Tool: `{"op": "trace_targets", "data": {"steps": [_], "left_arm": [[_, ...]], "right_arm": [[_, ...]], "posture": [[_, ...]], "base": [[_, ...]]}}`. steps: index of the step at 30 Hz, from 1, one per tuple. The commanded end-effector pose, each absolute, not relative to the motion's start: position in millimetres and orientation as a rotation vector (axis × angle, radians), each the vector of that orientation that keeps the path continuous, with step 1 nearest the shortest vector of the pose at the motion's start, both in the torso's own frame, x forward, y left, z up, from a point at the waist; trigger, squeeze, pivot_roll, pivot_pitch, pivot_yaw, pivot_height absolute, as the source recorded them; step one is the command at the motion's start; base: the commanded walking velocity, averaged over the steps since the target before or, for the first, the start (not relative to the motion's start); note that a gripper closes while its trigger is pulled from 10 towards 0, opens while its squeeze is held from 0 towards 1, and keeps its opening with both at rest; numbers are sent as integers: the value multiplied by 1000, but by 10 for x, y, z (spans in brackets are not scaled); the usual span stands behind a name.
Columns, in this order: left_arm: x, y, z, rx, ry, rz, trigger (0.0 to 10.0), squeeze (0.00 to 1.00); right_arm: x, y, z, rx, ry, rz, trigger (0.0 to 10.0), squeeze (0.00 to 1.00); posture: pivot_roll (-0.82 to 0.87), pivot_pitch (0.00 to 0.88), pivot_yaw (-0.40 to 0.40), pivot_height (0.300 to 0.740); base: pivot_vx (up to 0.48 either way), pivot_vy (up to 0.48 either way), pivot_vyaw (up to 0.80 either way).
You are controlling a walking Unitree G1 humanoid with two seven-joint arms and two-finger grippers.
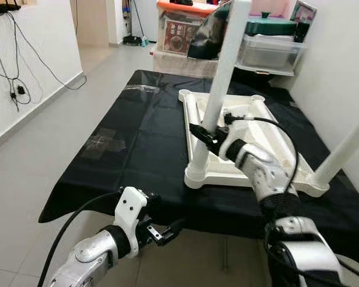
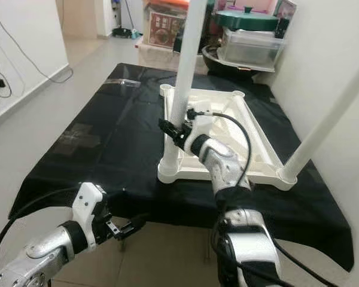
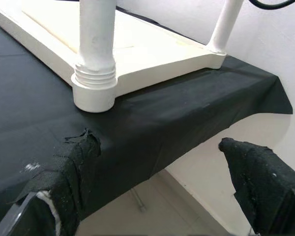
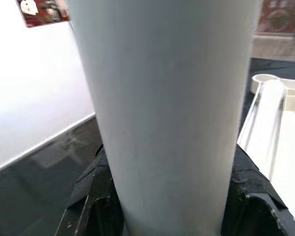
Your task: Building children table
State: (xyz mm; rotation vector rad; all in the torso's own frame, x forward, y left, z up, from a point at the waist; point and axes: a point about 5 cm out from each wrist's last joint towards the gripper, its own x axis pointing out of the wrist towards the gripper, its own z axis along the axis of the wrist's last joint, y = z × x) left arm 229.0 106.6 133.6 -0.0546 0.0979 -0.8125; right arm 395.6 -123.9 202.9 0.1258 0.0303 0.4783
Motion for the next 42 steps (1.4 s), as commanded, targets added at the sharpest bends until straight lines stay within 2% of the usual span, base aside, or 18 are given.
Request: {"op": "trace_targets", "data": {"steps": [1, 2, 3, 5, 11, 12, 14, 15, 16, 17, 22, 23, 31, 32, 36, 38, 41, 42], "left_arm": [[2275, 1060, 1321, -48, 105, -817, 10000, 0], [2275, 1060, 1321, -48, 105, -817, 10000, 0], [2264, 1061, 1316, -48, 107, -815, 10000, 0], [2255, 1061, 1309, -49, 109, -814, 10000, 0], [2232, 1059, 1308, -56, 113, -810, 10000, 0], [2239, 1065, 1312, -55, 113, -811, 10000, 0], [2249, 1072, 1318, -54, 112, -813, 10000, 0], [2257, 1076, 1314, -50, 114, -816, 10000, 0], [2257, 1076, 1314, -50, 114, -816, 10000, 0], [2268, 1080, 1310, -44, 116, -822, 10000, 0], [2283, 1072, 1312, -42, 113, -825, 10000, 0], [2279, 1054, 1304, -44, 110, -822, 10000, 0], [2275, 1035, 1307, -63, 106, -816, 10000, 0], [2286, 1047, 1310, -56, 105, -817, 10000, 0], [2303, 1064, 1312, -42, 104, -819, 10000, 0], [2302, 1068, 1317, -42, 103, -815, 10000, 0], [2297, 1069, 1320, -43, 102, -810, 10000, 0], [2278, 1062, 1313, -48, 105, -810, 10000, 0]], "right_arm": [[4012, -1461, 1857, 125, 127, 159, 0, 0], [4012, -1461, 1857, 125, 127, 159, 0, 0], [3967, -1731, 1744, 97, 185, -222, 0, 0], [3876, -1874, 1664, 96, 205, -414, 0, 0], [3540, -1508, 1562, 145, 183, -401, 0, 0], [3520, -1373, 1577, 140, 173, -314, 5373, 0], [3513, -1200, 1599, 128, 154, -212, 5373, 0], [3536, -1164, 1630, 159, 140, -153, 10000, 0], [3536, -1164, 1630, 159, 140, -153, 10000, 0], [3597, -1180, 1734, 169, 88, -63, 10000, 1000], [3723, -1296, 1920, 109, 31, -17, 10000, 1000], [3759, -1325, 2001, 130, 21, 133, 10000, 0], [3672, -1277, 2102, 80, -58, 605, 10000, 0], [3645, -1244, 2040, 55, -46, 700, 980, 0], [3633, -1184, 1891, 44, -9, 812, 0, 0], [3716, -1176, 1809, 36, 36, 683, 0, 0], [3848, -1239, 1667, 29, 136, 385, 0, 0], [3876, -1496, 1510, 89, 243, -49, 0, 0]], "posture": [[128, 0, -132, 740], [128, 0, -132, 740], [130, 0, -135, 740], [130, 0, -135, 740], [131, 0, -130, 740], [127, 0, -123, 740], [127, 0, -123, 740], [109, 0, -111, 740], [109, 0, -111, 740], [106, 0, -110, 740], [105, 0, -114, 740], [104, 0, -121, 740], [114, 0, -128, 740], [117, 0, -130, 740], [130, 0, -136, 740], [134, 0, -137, 740], [133, 0, -136, 740], [139, 0, -138, 740]], "base": [[0, 0, 0], [0, 0, 0], [0, 0, 0], [0, 0, 0], [0, 0, 0], [0, 0, 0], [0, 0, 0], [0, 0, 0], [0, 0, 0], [0, 0, 0], [0, 0, 0], [0, 0, 0], [0, 0, 0], [0, 0, 0], [0, 0, 0], [0, 0, 0], [0, 0, 0], [0, 0, 0]]}}
